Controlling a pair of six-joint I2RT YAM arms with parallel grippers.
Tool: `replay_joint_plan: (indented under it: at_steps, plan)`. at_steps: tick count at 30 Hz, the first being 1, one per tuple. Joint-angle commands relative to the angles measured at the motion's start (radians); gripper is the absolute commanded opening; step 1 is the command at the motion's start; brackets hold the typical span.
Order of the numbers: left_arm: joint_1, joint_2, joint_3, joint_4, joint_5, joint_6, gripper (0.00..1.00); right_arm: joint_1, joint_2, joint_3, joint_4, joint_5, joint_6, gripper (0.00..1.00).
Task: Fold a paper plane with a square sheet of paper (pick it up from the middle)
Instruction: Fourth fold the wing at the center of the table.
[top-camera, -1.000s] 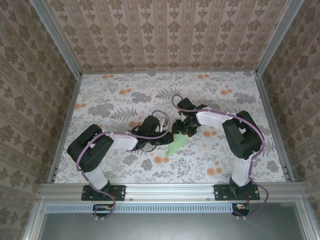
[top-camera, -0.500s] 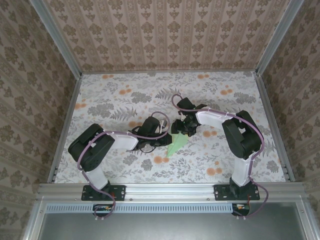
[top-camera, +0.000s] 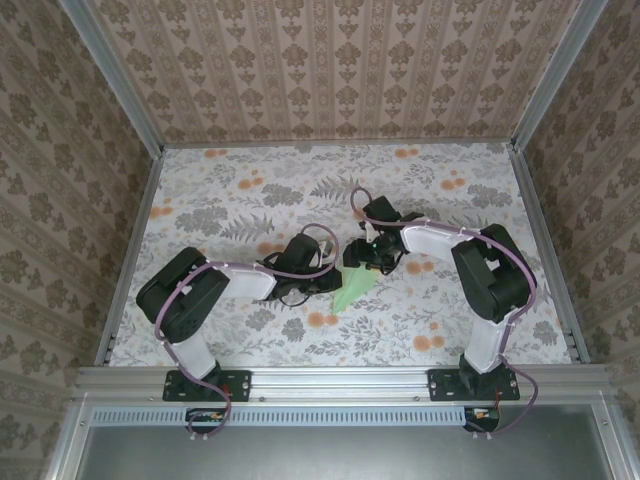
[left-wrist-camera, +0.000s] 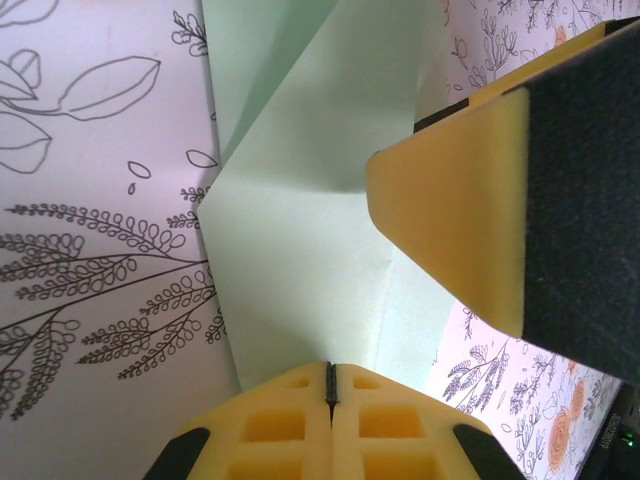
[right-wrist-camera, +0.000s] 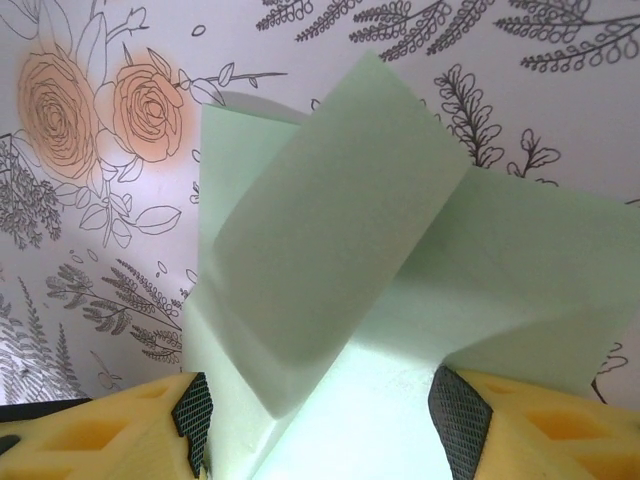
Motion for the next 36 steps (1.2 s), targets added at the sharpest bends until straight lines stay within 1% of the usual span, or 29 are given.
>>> replay_joint_plan:
  at_steps: [1, 6, 21, 29, 36]
  plan:
    - [0.007, 0.022, 0.018, -0.034, -0.014, -0.011, 0.03, -0.001, 0.026, -0.05, -0.031, -0.028, -0.029, 0.66]
    - [0.006, 0.034, 0.022, -0.033, -0.006, -0.011, 0.03, -0.002, 0.033, -0.049, -0.04, -0.014, -0.032, 0.64]
    - [0.006, 0.058, 0.03, -0.033, 0.006, -0.009, 0.03, -0.001, 0.085, -0.042, -0.089, 0.062, -0.036, 0.51]
    - [0.007, 0.065, 0.038, -0.03, 0.019, -0.003, 0.03, 0.002, 0.115, -0.029, -0.125, 0.117, -0.024, 0.51]
    - [0.006, 0.063, 0.036, -0.036, 0.017, -0.005, 0.03, 0.005, 0.132, -0.023, -0.141, 0.161, -0.02, 0.47]
